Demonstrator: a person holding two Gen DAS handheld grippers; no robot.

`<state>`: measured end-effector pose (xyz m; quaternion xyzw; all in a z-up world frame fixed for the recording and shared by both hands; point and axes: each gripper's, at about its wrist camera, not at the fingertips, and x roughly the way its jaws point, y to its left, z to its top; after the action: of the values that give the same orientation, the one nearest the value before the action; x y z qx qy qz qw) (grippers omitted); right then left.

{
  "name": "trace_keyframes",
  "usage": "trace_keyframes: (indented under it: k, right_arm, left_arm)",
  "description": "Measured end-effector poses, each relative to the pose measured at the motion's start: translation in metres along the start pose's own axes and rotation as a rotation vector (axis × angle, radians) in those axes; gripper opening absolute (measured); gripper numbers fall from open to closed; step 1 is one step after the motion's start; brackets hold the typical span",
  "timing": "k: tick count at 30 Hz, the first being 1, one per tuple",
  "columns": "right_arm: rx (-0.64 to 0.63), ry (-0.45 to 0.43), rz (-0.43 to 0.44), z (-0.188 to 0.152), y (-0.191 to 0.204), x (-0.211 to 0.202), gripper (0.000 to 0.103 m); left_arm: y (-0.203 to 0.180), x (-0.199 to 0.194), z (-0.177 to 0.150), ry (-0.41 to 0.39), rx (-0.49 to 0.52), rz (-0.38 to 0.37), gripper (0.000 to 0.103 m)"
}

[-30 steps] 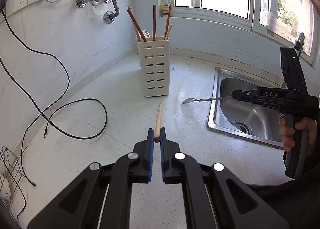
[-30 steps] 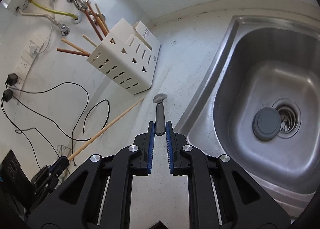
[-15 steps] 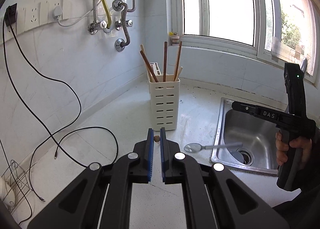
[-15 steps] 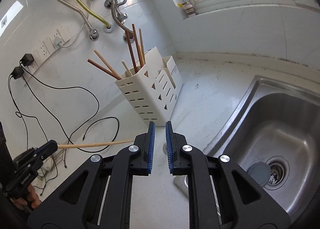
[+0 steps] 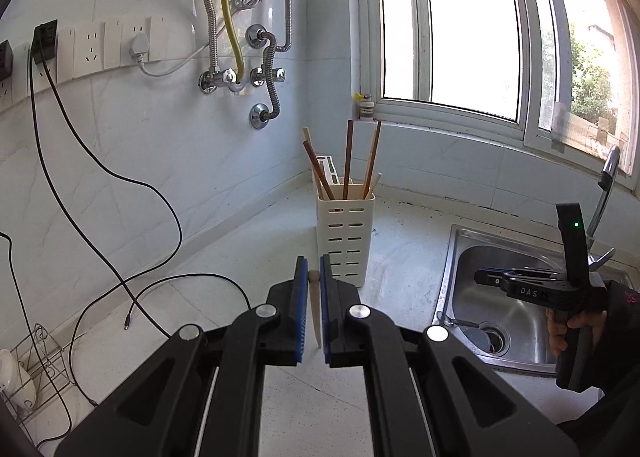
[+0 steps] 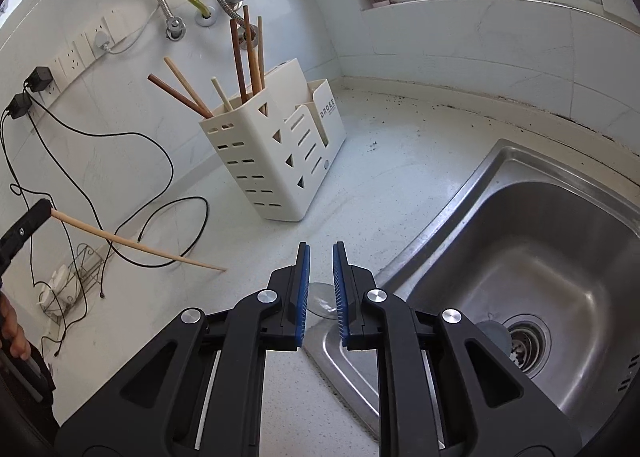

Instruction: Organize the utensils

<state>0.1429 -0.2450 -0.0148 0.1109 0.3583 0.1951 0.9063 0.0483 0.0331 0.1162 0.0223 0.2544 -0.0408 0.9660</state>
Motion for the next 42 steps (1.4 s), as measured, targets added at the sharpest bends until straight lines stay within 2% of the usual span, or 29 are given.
trace_keyframes:
  k: [1,3,5,12,17,23,26,29,34,42]
  right_arm:
    - [-0.009,0.007,-0.012,-0.001,-0.004,0.000,0.012]
    - [-0.016,0.028,-0.027,-0.003,-0.015,0.000,0.019]
    - [-0.018,0.048,-0.072,-0.006,-0.027,-0.001,0.032]
    - [0.028,0.129,-0.226,-0.016,-0.084,-0.004,0.033]
    - [-0.017,0.274,-0.318,-0.025,-0.115,0.010,0.033]
    - [0.028,0.382,-0.272,-0.042,-0.139,0.032,0.033]
    - [-0.006,0.436,-0.179,-0.050,-0.142,0.051,0.033]
    - [-0.108,0.495,-0.084,-0.059,-0.137,0.076,0.033]
    - [-0.224,0.569,-0.051,-0.069,-0.132,0.117,0.032]
    - [-0.258,0.671,-0.014,-0.075,-0.136,0.164,0.028]
  left_arm:
    - [0.000,-0.003,0.000,-0.004,-0.002,0.000,0.006]
    - [-0.001,-0.008,0.001,-0.014,0.000,0.003,0.006]
    - [-0.002,-0.012,0.004,-0.023,0.003,-0.001,0.006]
    - [-0.007,-0.013,0.005,-0.013,0.009,-0.034,0.006]
    - [-0.009,-0.015,0.004,-0.012,0.015,-0.047,0.006]
    - [-0.007,-0.016,0.004,-0.006,0.014,-0.048,0.006]
    - [-0.006,-0.016,0.004,-0.004,0.014,-0.040,0.006]
    - [-0.004,-0.016,0.004,-0.001,0.005,-0.033,0.006]
    - [-0.004,-0.020,0.002,0.001,0.000,-0.005,0.006]
    - [-0.004,-0.025,0.001,0.018,-0.019,0.061,0.006]
